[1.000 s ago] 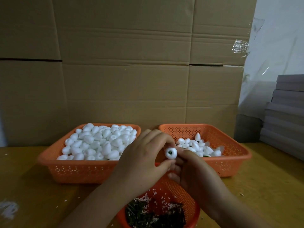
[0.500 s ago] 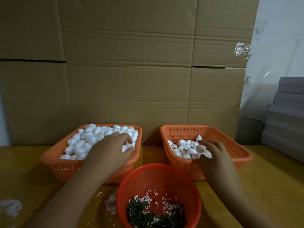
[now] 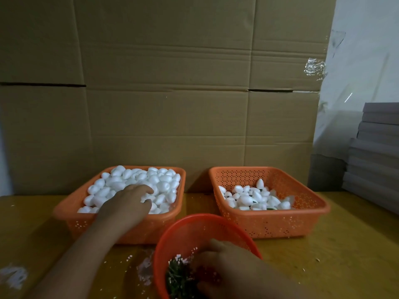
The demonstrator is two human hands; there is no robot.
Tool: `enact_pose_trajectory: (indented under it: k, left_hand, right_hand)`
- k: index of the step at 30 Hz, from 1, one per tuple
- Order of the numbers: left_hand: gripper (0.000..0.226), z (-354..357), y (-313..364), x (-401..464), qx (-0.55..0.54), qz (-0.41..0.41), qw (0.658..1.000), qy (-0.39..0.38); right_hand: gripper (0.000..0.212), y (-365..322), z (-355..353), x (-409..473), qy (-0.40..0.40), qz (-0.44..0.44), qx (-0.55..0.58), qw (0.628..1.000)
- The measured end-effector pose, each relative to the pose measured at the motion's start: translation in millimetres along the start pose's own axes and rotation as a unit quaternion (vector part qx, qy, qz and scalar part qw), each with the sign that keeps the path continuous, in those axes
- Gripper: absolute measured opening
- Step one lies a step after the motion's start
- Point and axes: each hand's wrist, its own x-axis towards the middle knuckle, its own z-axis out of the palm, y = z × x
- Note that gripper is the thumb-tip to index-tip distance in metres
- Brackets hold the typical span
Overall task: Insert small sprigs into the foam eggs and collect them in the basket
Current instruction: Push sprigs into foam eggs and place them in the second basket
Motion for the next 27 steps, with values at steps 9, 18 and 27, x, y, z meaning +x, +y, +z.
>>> enact_pose_trajectory:
  k: [9,18,27]
  left_hand:
    - [0.028,-3,1,2,-0.015,0.042,0.997,0.056]
    - [0.027,-9,6,-3,-0.013,0.018,0.997,0.080]
    - [0.024,-15,7,-4,0.032,0.037,0.998,0.038]
  right_hand:
    - [0.040,2,-3,1,-0.058,0.004,-0.004,0.998]
    - [0.038,-1,-5,3,-0.078,0.016,-0.001,0.997]
    - [0.036,-2,-6,2,-0.078,0.022,0.014,0.997]
